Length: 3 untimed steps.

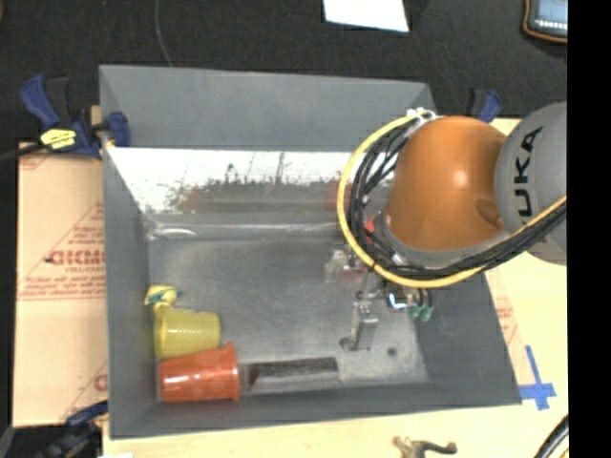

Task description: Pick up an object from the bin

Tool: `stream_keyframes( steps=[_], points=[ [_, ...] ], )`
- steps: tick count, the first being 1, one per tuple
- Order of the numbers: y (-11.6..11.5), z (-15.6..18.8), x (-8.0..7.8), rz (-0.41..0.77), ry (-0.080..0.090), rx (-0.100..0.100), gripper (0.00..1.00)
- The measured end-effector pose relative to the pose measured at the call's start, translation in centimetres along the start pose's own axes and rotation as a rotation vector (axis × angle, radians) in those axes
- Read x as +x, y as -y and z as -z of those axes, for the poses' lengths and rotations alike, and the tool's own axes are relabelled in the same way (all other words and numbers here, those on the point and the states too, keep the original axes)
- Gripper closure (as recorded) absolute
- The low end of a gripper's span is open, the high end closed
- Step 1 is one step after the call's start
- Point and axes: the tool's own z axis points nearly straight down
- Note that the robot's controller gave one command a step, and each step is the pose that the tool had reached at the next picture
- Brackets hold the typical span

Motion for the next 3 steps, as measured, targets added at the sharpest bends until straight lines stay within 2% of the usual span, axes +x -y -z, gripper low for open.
stream_keyframes(
  steps=[1, 2, 3],
  points=[
    [0.0, 0.4, -0.2, -0.001, 0.009, -0.001, 0.00],
    [-2.2, -12.9, 1.5, -0.145, 0.009, -0.002, 0.00],
    [-4.3, -7.6, 2.4, 0.112, 0.026, 0.001, 0.00]
  ],
)
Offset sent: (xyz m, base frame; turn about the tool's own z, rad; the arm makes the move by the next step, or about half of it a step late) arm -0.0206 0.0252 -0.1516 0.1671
